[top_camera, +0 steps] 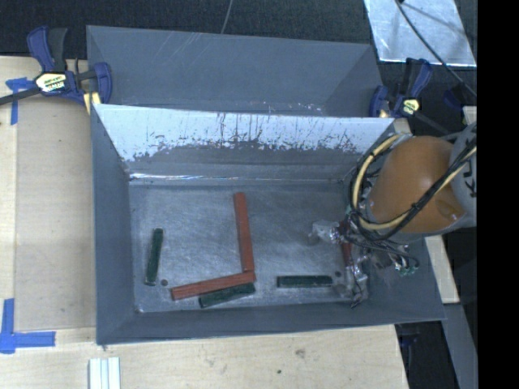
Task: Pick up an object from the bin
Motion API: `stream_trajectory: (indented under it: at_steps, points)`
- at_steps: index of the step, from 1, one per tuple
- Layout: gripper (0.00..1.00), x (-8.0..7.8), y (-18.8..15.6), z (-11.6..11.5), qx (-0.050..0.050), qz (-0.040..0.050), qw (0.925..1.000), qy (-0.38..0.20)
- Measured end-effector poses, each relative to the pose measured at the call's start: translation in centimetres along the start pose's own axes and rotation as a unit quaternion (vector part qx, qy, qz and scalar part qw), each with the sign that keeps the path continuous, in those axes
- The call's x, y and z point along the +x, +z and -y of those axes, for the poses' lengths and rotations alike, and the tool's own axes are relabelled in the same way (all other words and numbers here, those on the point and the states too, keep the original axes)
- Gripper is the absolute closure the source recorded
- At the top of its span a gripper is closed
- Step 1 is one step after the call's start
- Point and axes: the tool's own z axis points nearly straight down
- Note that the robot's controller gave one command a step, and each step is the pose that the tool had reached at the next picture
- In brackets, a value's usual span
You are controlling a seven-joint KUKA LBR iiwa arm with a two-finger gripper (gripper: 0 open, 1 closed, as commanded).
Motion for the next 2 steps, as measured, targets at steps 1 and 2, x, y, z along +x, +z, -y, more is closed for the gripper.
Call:
stream_trajectory:
  at_steps: [1, 2]
  points:
    - [0.0, 0.8, 0.2, -1.8, 0.001, -0.0001, 0.9998, 0.017]
    - [1.0, -0.3, 0.6, -5.9, 0.001, 0.0029, 0.9999, 0.011]
